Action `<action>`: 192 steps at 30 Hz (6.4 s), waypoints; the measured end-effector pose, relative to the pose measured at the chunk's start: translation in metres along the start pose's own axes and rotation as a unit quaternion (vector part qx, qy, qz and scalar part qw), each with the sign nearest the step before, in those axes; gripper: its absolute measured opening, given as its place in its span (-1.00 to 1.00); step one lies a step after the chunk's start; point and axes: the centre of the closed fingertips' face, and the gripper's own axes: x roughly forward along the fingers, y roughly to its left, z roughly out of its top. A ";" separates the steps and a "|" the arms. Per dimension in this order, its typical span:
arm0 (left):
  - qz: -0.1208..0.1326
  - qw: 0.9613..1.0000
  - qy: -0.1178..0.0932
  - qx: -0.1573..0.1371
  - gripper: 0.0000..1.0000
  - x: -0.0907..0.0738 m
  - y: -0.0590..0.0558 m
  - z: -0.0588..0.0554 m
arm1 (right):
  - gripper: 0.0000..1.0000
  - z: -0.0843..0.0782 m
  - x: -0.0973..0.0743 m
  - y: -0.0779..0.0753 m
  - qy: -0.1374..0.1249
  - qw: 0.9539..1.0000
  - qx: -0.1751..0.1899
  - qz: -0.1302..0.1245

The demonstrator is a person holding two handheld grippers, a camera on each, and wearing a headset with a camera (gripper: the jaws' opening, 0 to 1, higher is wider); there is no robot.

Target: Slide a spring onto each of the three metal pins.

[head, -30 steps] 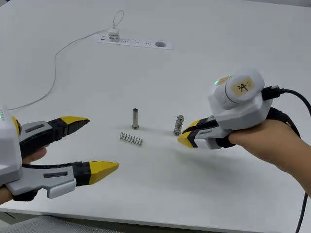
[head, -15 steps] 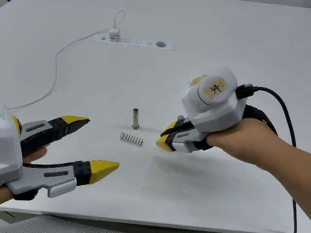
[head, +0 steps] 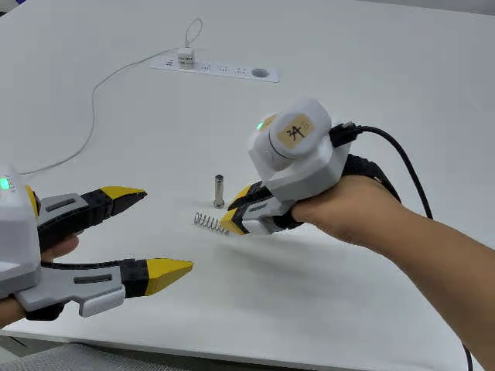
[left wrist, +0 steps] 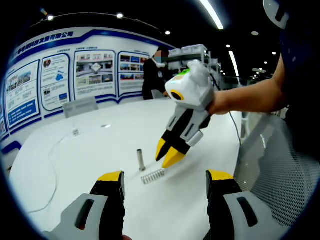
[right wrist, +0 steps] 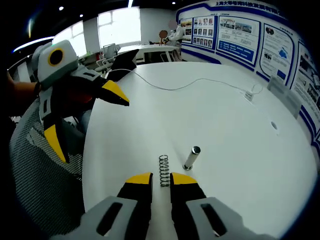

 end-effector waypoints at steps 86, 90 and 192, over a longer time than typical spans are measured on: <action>-0.003 1.000 0.001 0.001 0.35 0.000 -0.001 0.001 | -0.76 -0.008 -0.005 -0.006 -0.007 1.000 0.019 -0.020; -0.004 1.000 0.001 0.002 0.35 0.000 -0.001 0.000 | -0.76 -0.009 -0.010 -0.007 -0.011 0.999 0.024 -0.024; 0.001 1.000 -0.002 -0.003 0.34 0.000 0.000 0.002 | -0.76 0.038 -0.005 -0.043 -0.138 0.986 0.074 -0.056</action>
